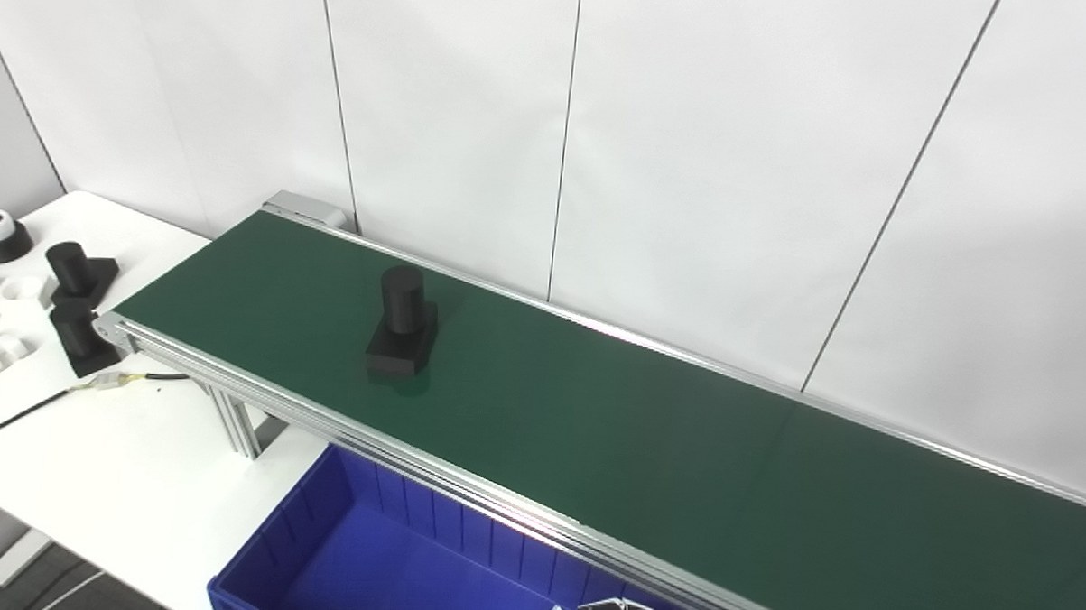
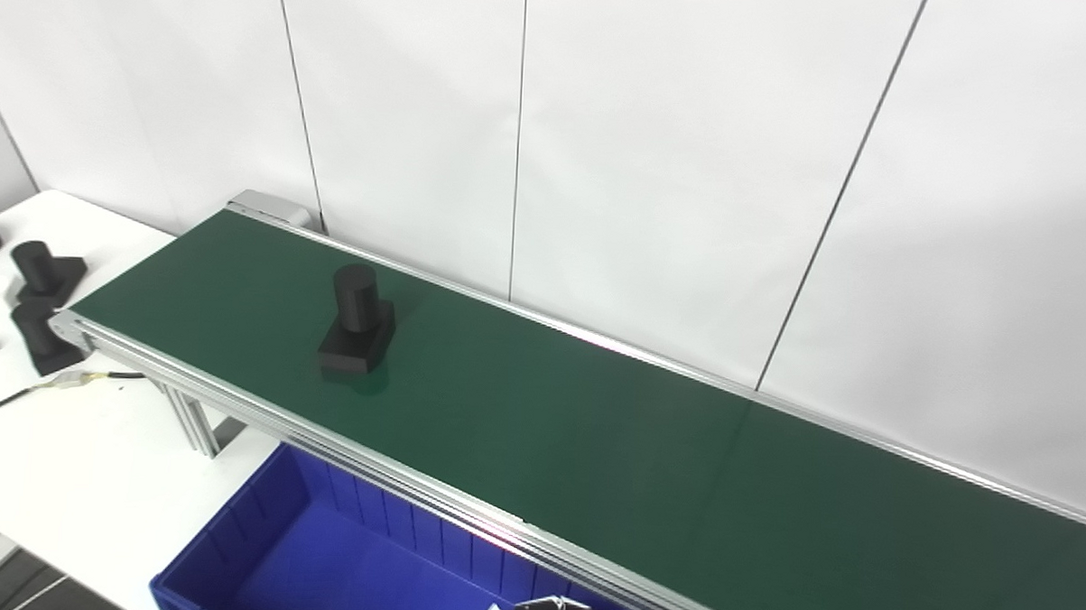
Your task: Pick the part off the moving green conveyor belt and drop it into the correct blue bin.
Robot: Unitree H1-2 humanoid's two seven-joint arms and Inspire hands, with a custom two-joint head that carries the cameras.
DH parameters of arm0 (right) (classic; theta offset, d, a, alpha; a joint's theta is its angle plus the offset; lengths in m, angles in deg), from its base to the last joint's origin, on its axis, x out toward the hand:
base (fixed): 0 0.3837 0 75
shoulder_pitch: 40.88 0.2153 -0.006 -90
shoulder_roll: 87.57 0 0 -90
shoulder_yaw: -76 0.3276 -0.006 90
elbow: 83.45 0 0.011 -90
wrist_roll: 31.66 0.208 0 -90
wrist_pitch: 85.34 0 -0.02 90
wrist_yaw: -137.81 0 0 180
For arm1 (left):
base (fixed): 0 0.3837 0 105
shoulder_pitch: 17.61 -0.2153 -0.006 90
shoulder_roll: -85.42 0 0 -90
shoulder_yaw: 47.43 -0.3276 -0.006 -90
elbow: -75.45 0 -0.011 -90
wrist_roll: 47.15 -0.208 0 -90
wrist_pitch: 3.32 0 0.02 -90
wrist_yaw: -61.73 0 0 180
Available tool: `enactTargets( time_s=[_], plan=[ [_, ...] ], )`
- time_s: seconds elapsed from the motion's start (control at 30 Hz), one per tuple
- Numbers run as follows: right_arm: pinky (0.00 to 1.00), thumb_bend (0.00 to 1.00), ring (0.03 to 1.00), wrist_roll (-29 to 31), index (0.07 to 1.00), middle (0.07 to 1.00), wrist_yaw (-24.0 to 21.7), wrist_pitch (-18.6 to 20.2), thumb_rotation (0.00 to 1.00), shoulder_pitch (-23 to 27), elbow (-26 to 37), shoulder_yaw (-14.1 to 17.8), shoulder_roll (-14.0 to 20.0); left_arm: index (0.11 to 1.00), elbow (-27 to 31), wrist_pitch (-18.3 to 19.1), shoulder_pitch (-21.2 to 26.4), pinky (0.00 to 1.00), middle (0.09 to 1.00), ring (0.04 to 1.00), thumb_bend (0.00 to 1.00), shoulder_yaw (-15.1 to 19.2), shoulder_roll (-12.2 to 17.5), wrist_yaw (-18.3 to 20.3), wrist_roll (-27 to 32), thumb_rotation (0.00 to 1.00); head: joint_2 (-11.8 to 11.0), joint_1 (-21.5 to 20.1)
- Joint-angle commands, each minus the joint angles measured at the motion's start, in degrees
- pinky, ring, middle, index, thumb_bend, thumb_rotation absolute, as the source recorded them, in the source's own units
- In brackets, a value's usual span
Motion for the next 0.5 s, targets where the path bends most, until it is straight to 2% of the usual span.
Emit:
enactTargets(
  time_s=[0.0, 0.17, 0.27, 0.47],
  plan=[
    [0.69, 0.56, 0.818, 0.42, 0.807, 0.861, -0.32, -2.45, 0.0, 0.5, 0.68, 0.46, -0.4, 0.614, 0.38, -1.98, 0.88, 0.65, 0.645, 0.644, 0.8, 0.04, -0.71, 0.91, 0.64, 0.0, 0.07, 0.06],
    [0.66, 0.57, 0.807, -0.21, 0.802, 0.85, 0.05, -2.44, 0.0, 0.64, 0.92, 0.36, -0.2, 0.604, 0.58, -1.97, 0.93, 0.64, 0.643, 0.642, 0.82, 0.34, -0.99, 1.44, 1.08, 0.0, 0.86, -1.86],
    [0.65, 0.57, 0.798, -0.53, 0.798, 0.843, 0.54, -2.45, 0.0, 0.68, 0.99, 0.12, -0.44, 0.603, 0.83, -1.97, 0.99, 0.64, 0.64, 0.643, 0.81, 0.65, -0.82, 2.2, 1.38, 0.0, 0.69, -4.08],
    [0.62, 0.58, 0.77, -1.26, 0.787, 0.824, 1.46, -2.45, 0.0, 0.2, 1.59, -0.32, -0.42, 0.616, 1.36, -1.97, 0.54, 0.66, 0.655, 0.666, 0.8, 0.87, -0.7, 2.26, 0.71, 0.0, 0.91, -5.76]
  ],
)
